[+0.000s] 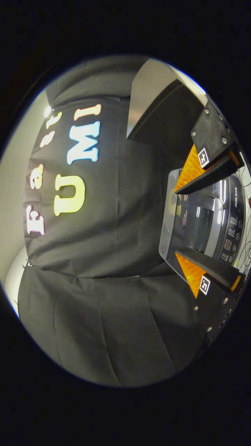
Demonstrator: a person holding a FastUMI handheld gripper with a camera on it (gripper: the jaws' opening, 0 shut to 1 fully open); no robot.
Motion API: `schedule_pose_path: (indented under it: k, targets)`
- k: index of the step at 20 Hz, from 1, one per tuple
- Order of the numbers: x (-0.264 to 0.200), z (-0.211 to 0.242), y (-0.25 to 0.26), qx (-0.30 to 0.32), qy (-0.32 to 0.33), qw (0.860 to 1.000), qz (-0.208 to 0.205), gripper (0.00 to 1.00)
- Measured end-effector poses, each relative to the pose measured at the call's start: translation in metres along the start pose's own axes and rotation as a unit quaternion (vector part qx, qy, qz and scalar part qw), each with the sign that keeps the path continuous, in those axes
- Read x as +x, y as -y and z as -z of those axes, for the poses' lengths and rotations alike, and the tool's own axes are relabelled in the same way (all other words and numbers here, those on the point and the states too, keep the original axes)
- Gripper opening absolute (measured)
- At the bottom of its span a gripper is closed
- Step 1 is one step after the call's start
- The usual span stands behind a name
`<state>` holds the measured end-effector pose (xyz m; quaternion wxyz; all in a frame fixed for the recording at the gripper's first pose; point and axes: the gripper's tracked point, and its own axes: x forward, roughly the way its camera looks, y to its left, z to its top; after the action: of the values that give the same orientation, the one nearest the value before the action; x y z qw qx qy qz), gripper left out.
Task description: Put the clothes into the washing machine and then close the washing machine lid.
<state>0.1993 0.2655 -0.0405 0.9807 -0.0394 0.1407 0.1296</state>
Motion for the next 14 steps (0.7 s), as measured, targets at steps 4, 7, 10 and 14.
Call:
schedule_pose_path:
  k: [4,7,10,14]
  targets:
    - [-0.049,-0.018,0.028,-0.005,0.026,1.000,0.003,0.96]
    - [-0.086,-0.028,0.051,-0.006,0.044,0.999,0.004,0.96]
    - [-0.121,-0.032,0.069,-0.002,0.054,0.998,0.007,0.96]
    - [-0.170,-0.036,0.101,-0.004,0.066,0.998,0.022,0.96]
